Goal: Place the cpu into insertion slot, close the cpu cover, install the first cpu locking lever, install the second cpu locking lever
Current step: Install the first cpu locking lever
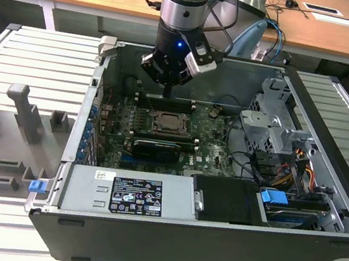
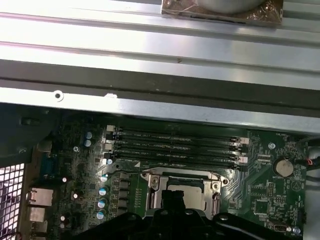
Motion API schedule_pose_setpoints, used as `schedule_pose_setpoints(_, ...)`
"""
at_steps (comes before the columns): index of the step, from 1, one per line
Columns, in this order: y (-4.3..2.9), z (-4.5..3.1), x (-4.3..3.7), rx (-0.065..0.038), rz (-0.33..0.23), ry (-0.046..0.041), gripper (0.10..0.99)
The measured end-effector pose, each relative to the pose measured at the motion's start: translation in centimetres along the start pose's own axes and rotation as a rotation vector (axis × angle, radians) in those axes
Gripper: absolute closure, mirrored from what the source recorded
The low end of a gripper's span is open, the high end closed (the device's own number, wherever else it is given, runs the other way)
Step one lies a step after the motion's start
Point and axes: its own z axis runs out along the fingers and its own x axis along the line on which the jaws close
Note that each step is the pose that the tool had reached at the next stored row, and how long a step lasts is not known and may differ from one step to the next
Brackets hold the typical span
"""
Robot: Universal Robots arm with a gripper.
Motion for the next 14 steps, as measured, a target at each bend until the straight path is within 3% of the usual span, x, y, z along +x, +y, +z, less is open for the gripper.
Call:
schedule_pose_setpoints(6,0.01,0.01,0.07,-0.001,-0.042,0.0026,0.980)
schedule_pose_setpoints(9,0.07,0.01,0.70,0.000,-0.042,0.0023,0.980)
schedule_pose_setpoints(14,0.11,0.08,1.07,0.000,0.001,-0.0005,0.980)
